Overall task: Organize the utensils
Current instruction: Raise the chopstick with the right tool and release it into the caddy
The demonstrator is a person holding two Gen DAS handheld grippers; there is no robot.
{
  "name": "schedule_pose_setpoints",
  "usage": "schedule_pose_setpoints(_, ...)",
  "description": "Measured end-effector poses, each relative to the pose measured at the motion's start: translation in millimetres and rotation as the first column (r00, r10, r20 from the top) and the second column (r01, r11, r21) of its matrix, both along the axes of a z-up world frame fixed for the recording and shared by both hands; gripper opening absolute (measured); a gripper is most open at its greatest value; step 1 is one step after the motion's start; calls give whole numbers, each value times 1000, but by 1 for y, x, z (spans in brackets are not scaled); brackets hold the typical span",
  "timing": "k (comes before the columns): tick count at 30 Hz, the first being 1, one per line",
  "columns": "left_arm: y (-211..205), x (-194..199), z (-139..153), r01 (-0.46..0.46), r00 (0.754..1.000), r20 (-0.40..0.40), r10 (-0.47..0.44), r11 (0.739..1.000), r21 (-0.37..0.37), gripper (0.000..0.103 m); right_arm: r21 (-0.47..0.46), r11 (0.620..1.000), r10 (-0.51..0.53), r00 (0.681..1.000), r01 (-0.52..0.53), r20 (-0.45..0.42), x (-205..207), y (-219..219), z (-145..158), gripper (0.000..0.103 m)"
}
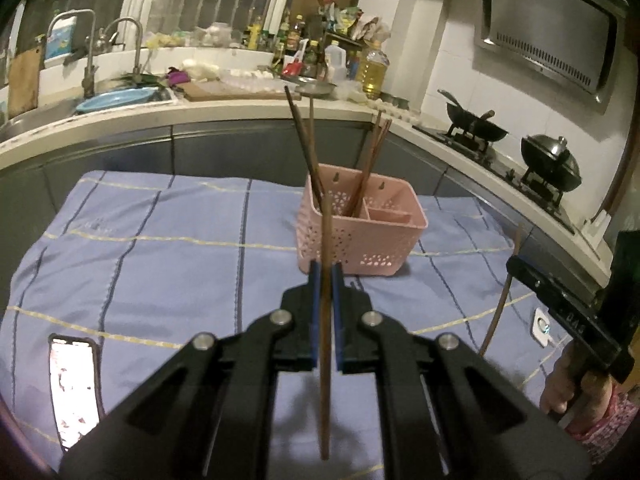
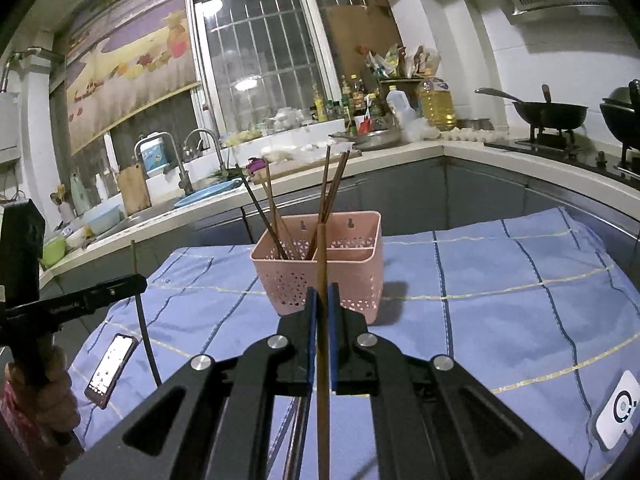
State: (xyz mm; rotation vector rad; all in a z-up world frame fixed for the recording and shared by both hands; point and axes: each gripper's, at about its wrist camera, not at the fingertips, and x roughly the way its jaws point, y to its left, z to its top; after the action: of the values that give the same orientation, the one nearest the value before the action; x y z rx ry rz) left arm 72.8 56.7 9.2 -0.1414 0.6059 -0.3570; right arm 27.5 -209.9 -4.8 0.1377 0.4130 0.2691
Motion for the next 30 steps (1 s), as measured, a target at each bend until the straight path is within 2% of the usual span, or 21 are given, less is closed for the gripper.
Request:
schedule_pose_setpoints(5, -2, 4, 32, 7, 998, 59, -7, 1000, 7, 5, 4, 1000, 26, 998, -26, 59, 2, 4, 26, 5)
schedule_pose_setpoints(9, -7, 18, 76, 4, 989, 146, -3, 1000, -2, 5, 19, 999, 38, 992, -40, 117, 22, 7, 60, 5)
schedule_pose_setpoints(14, -22, 53, 129, -37, 964, 262, 39, 999, -12, 5, 28, 999, 20, 975, -27, 222, 60, 19, 103, 5)
schedule_pose_setpoints(18, -35, 81, 149, -66, 946, 318, 65, 998, -10, 5, 32, 999, 11, 960, -21, 279, 92, 29, 125, 5)
schedule_pose_setpoints(23, -49, 118, 133, -65, 959, 279, 57, 998, 21, 5, -1, 1000, 31, 971, -31, 237, 138, 39, 113, 5)
schedule_pose_setpoints(29, -58, 157, 79, -49, 988, 152, 40, 997, 56, 5, -40, 997, 64, 993, -61, 97, 170, 46, 68, 6)
schedule_pose_setpoints(30, -60, 165, 68, -47, 993, 110, 40, 997, 63, 7, -42, 997, 69, 995, -66, 72, 174, 48, 59, 6)
